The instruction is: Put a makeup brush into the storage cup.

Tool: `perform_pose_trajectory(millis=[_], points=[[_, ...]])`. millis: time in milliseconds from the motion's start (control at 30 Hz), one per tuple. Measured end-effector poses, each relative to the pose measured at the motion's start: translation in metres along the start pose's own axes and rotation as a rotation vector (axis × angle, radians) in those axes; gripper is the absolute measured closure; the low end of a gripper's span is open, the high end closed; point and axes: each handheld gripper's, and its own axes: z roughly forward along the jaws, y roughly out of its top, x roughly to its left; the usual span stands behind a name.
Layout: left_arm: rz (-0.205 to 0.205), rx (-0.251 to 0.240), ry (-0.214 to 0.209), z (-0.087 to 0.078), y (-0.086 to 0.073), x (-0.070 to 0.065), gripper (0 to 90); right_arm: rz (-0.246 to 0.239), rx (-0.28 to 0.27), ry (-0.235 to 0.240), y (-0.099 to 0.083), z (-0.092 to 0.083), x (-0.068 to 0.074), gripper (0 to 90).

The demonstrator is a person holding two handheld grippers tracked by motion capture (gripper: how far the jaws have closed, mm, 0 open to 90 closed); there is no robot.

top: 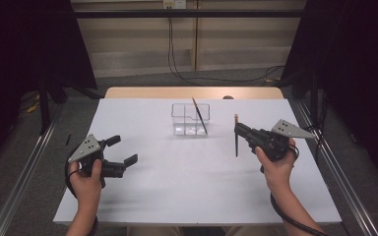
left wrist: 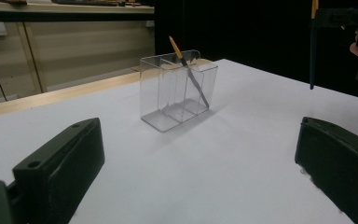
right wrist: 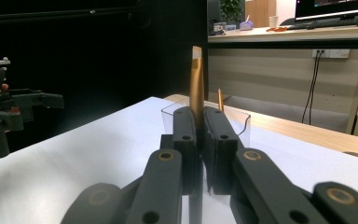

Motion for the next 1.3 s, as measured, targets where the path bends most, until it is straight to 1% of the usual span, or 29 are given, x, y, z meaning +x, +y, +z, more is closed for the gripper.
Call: perform_pose_trajectory(millis=[100, 300, 333, 500, 533, 833, 1000, 1133, 1200, 1300], points=[[0.0, -0.001, 0.001, 0.0, 0.0, 0.0, 1.2, -0.002, -0.008, -0.001, 0.002, 0.004, -0.001, 84.6], [-0.01, -0.006, 0.004, -0.002, 0.0, 0.002, 1.2, -0.012, -0.002, -0.003, 0.003, 0.012, -0.002, 84.6], [-0.007, -0.007, 0.007, -0.002, 0.0, 0.002, 1.2, -0.007, -0.003, -0.001, 0.004, 0.014, -0.002, 84.6], [-0.01, -0.007, 0.002, -0.001, -0.001, 0.002, 1.2, -0.021, -0.002, -0.006, 0.004, 0.021, -0.002, 84.5], [-0.009, -0.006, 0.003, -0.001, -0.001, 0.002, 1.2, -0.016, -0.001, -0.005, 0.004, 0.022, -0.002, 84.5], [-0.004, -0.007, 0.002, -0.002, -0.001, 0.002, 1.2, -0.032, -0.024, -0.003, 0.014, 0.031, -0.003, 84.5], [-0.009, -0.006, -0.004, -0.001, -0.001, 0.001, 1.2, -0.024, -0.037, -0.003, 0.015, 0.035, -0.004, 84.6], [-0.004, -0.006, -0.006, -0.001, 0.0, 0.001, 1.2, -0.015, -0.051, -0.006, 0.015, 0.038, -0.007, 84.6], [-0.01, -0.008, -0.007, -0.001, -0.001, 0.001, 1.2, -0.014, -0.05, -0.007, 0.015, 0.039, -0.007, 84.5], [-0.003, -0.004, -0.003, -0.002, -0.001, 0.002, 1.2, -0.007, -0.059, -0.01, 0.016, 0.039, -0.009, 84.5]])
